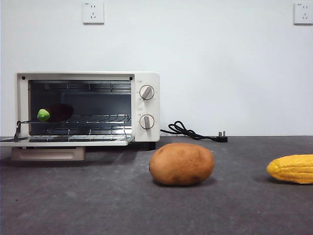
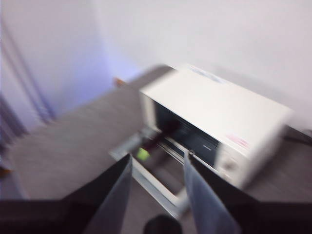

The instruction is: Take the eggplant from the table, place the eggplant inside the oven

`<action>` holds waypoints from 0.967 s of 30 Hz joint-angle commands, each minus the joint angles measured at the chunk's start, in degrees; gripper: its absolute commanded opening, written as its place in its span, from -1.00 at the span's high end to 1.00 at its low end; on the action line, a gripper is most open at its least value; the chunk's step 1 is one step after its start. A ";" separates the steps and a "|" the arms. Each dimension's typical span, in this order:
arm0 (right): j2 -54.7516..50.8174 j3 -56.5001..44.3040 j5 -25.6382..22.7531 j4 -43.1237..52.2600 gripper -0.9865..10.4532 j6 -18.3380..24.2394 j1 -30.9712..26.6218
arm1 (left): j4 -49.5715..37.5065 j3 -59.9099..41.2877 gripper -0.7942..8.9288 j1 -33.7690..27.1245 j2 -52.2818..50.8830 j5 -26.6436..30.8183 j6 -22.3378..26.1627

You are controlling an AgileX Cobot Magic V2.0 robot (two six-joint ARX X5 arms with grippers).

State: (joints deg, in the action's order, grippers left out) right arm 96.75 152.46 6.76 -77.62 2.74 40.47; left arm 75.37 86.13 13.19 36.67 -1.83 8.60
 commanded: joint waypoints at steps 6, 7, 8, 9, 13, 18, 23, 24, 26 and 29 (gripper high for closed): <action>-13.35 -18.99 -2.10 -1.33 0.51 1.81 0.09 | -0.44 -0.46 0.85 0.79 -0.28 -0.09 0.59; -15.12 -21.84 -1.51 -1.33 0.51 1.79 0.09 | -0.42 -0.46 0.85 0.79 -0.28 -0.09 0.59; -17.07 -24.81 -0.68 -1.33 0.51 1.77 0.11 | -0.42 -0.46 0.85 0.79 -0.28 -0.09 0.59; -18.67 -27.34 0.07 -1.33 0.51 1.75 0.11 | -0.42 -0.46 0.85 0.79 -0.28 -0.09 0.59; -25.49 -37.48 5.35 -1.33 0.51 1.33 0.11 | -0.37 -0.46 0.85 0.79 -0.28 -0.09 0.55; -31.39 -45.18 13.07 -1.33 0.51 0.42 0.11 | -0.37 -0.46 0.85 0.79 -0.28 -0.09 -0.20; -34.49 -48.96 14.29 -1.33 0.75 0.52 0.13 | -0.35 -0.46 0.85 0.79 -0.28 -0.09 -0.98; -34.82 -49.48 14.32 -1.33 0.83 0.57 0.13 | -0.37 -0.46 0.85 0.79 -0.24 -0.09 -1.03; -35.26 -50.16 14.32 -1.33 0.85 0.74 0.13 | -0.35 -0.46 0.85 0.79 -0.15 -0.09 -1.16; -35.34 -50.58 14.36 -1.33 0.85 0.68 0.85 | -0.37 -0.46 0.85 0.79 0.11 -0.09 -1.18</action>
State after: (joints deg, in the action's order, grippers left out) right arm 61.23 102.52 20.93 -77.65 3.64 40.97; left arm 75.40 86.13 13.69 36.71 -1.89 8.27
